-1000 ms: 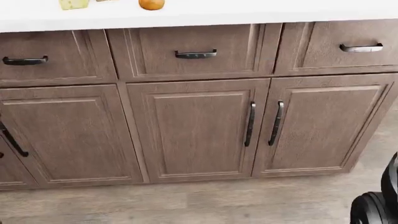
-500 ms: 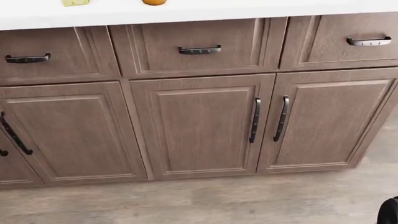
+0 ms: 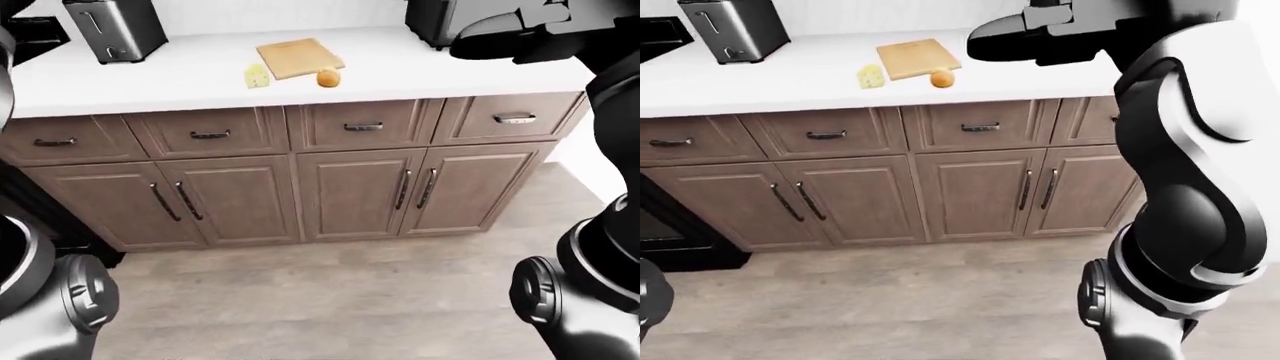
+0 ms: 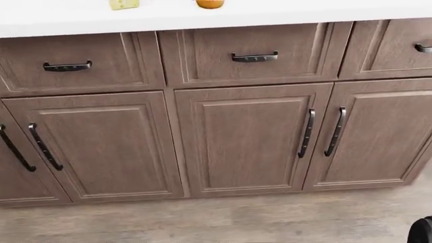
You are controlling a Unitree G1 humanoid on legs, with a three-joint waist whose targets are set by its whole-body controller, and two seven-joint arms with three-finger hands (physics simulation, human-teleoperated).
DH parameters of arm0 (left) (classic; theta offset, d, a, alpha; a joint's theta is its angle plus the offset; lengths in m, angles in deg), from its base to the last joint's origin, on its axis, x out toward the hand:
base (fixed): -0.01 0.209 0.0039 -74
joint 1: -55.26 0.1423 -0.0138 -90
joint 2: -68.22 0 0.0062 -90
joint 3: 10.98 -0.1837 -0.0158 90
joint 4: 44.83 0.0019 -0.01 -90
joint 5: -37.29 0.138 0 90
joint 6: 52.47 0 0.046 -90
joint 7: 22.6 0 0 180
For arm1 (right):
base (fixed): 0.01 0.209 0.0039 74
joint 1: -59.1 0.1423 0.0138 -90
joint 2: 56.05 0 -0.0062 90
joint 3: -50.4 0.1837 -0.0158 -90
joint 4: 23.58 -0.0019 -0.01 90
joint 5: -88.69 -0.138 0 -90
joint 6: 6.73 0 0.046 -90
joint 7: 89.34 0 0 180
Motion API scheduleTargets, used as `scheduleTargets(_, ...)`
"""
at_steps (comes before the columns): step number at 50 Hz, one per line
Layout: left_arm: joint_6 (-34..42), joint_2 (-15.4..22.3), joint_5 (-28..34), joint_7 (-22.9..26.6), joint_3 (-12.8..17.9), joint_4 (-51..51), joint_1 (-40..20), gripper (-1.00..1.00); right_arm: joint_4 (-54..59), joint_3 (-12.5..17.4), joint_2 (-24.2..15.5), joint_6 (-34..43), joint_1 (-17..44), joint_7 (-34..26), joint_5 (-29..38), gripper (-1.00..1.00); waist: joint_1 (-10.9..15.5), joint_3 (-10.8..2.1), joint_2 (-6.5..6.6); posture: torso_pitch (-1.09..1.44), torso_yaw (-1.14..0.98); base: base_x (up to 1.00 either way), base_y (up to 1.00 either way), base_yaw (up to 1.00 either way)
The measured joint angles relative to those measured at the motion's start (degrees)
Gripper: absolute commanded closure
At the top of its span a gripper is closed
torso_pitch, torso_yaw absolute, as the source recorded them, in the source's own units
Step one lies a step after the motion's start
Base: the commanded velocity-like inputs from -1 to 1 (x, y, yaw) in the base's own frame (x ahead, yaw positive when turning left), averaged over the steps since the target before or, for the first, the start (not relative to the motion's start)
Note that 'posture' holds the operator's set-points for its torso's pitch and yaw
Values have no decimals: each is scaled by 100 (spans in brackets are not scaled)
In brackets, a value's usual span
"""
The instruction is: Place the bread and cheese on the cutting board.
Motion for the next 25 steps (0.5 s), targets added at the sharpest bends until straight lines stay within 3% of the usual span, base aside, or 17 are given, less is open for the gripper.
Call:
scheduleTargets(4,33,-4,58,-37,54,100,123,-100,51,-197,49,54,-100,16,-151,-100,97,48,-70,0,0,0,31,0)
scheduleTargets(14,22,-74,126,34,-16,49,82,-100,-19,-230,4,-56,-44,30,-97,-100,9,16,-623,0,0,0,28,0)
scheduleTargets(17,25,-143,129,68,-83,4,143,-100,9,-174,8,-58,-166,11,-52,-100,-37,36,-526,0,0,0,20,0)
scheduleTargets(20,98,-140,83,110,-134,50,120,-100,127,-195,17,13,-176,21,28,-100,22,-39,-543,0,0,0,12,0)
scheduleTargets(22,72,-94,86,116,-63,44,40,-100,116,-237,5,-8,-87,11,93,-100,6,67,-441,0,0,0,0,0)
scheduleTargets(24,27,-68,104,96,13,21,14,-100,70,-245,10,-42,-53,-17,141,-100,-45,109,-238,0,0,0,0,0)
scheduleTargets(25,4,-59,116,86,36,18,32,-100,34,-243,46,-58,-78,-30,162,-100,-53,120,-253,0,0,0,0,0)
